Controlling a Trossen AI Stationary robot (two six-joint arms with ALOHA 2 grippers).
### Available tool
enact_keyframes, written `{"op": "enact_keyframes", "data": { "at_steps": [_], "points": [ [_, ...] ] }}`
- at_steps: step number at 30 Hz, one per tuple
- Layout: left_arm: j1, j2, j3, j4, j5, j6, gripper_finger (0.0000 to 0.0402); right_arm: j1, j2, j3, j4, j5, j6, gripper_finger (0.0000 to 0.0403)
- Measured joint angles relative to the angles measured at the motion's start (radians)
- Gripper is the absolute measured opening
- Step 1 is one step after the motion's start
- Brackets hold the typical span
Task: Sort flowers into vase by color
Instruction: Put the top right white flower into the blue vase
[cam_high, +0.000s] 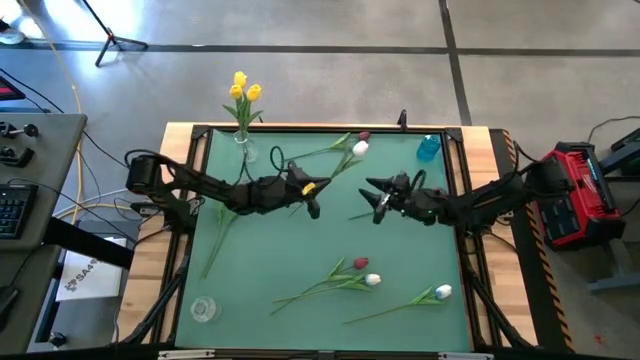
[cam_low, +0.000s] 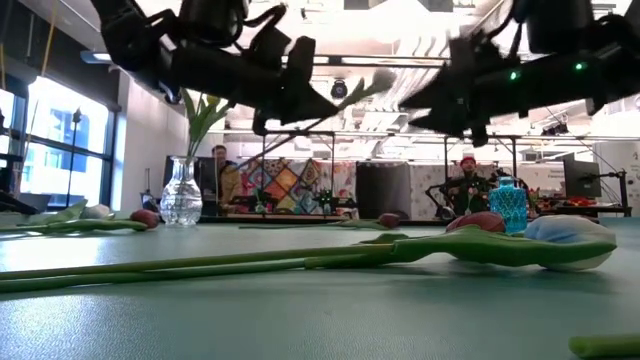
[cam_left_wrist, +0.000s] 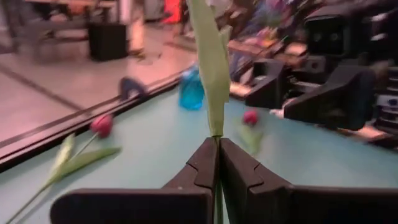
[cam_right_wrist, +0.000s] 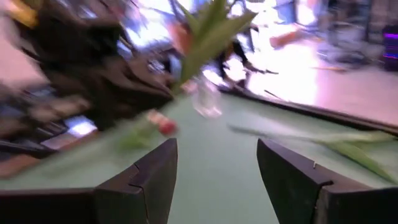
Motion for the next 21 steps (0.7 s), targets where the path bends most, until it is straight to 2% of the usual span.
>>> {"op": "enact_keyframes", "data": {
  "at_steps": [4,11,16,21],
  "points": [
    [0.0,0.034,-0.003,0.099,0.022,0.025,0.0,-0.049,0.0,0.004,0.088,-0.158,-0.021,0.0208],
    [-0.006,0.077,0.001,0.24,0.093,0.036,0.0,-0.103,0.035,0.092,0.073,-0.315,-0.072,0.0208],
    [-0.006,0.078,0.009,0.247,0.11,0.055,0.0,-0.116,0.089,0.16,0.05,-0.379,-0.103,0.0208],
    [-0.021,0.078,0.037,0.246,0.153,0.12,0.0,-0.121,0.139,0.21,0.021,-0.394,-0.109,0.0208]
  ]
}}
